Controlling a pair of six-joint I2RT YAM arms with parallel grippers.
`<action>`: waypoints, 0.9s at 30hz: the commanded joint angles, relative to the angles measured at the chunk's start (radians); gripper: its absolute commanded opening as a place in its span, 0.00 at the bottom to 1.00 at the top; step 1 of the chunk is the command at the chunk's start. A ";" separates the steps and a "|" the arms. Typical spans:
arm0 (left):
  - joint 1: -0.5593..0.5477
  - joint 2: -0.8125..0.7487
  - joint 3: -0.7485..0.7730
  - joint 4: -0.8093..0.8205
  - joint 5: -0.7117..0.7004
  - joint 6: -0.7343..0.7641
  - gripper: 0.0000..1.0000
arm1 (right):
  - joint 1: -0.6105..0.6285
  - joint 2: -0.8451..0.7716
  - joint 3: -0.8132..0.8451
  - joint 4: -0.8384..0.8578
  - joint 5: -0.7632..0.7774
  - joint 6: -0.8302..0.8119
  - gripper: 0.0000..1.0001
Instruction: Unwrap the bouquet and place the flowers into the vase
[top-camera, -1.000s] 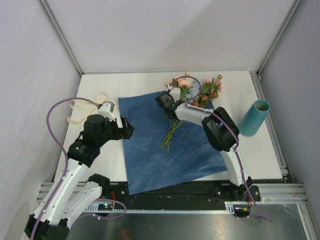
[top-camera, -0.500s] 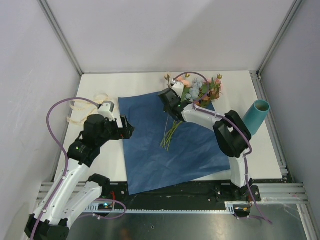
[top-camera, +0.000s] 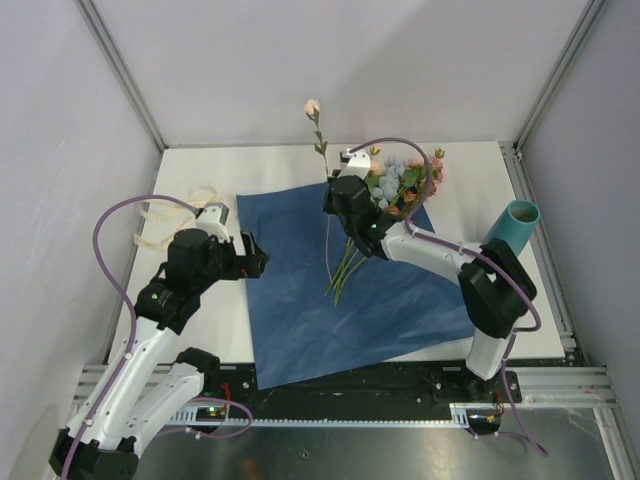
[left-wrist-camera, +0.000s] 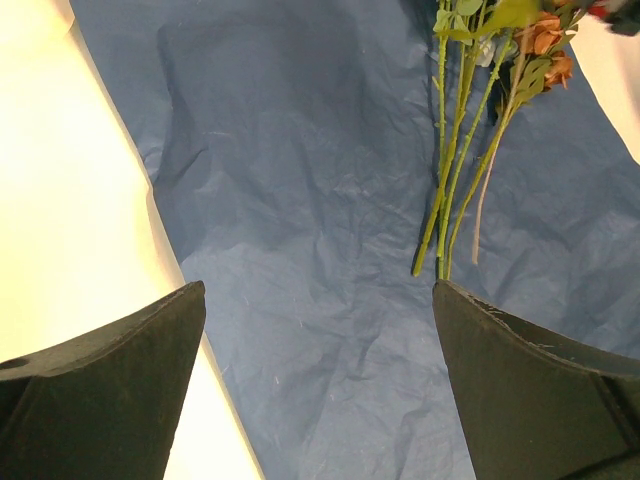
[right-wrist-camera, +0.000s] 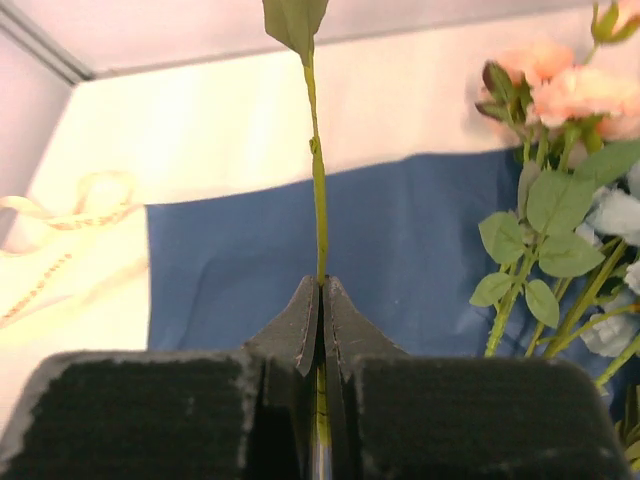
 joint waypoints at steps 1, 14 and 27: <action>0.006 -0.005 -0.003 0.008 0.006 0.027 1.00 | 0.032 -0.174 -0.067 0.232 0.003 -0.168 0.00; 0.006 -0.015 -0.002 0.009 0.014 0.028 1.00 | -0.068 -0.696 -0.319 0.416 -0.104 -0.570 0.00; 0.007 -0.018 -0.002 0.008 0.024 0.028 1.00 | -0.535 -1.007 -0.387 0.375 -0.211 -0.711 0.00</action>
